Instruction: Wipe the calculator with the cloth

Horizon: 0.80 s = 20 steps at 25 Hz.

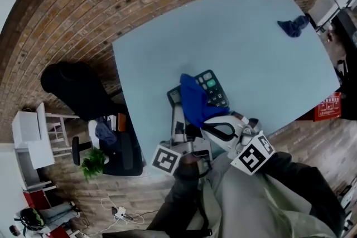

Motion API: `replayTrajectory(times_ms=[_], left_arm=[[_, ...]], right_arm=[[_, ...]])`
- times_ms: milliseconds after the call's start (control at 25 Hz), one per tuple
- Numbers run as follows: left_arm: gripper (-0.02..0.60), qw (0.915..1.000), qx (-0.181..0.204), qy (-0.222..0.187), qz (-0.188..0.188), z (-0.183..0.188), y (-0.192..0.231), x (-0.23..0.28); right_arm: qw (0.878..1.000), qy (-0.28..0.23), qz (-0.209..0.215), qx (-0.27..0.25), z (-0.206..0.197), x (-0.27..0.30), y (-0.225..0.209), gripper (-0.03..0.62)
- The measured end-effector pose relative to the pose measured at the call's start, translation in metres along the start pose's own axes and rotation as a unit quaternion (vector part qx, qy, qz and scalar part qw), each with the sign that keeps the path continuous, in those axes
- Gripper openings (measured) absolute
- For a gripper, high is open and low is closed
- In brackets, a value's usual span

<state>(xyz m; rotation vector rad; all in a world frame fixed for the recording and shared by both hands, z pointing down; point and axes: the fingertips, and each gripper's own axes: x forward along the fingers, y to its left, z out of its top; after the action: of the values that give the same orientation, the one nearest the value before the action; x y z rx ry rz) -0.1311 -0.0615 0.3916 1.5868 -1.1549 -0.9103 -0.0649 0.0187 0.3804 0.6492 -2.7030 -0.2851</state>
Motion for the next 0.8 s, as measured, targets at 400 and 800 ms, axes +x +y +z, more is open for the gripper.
replayTrajectory(times_ms=[400,800], left_arm=[[0.060,0.9984,-0.042,0.003,-0.036,-0.009,-0.019,0.004],[0.055,0.9969,0.000,-0.021,-0.076,0.018,-0.035,-0.005]], right_arm=[[0.997,-0.039,-0.008,-0.065,0.005,-0.011,0.002,0.032],[0.985,-0.081,-0.153,-0.007,0.004,-0.073,-0.074,0.032]])
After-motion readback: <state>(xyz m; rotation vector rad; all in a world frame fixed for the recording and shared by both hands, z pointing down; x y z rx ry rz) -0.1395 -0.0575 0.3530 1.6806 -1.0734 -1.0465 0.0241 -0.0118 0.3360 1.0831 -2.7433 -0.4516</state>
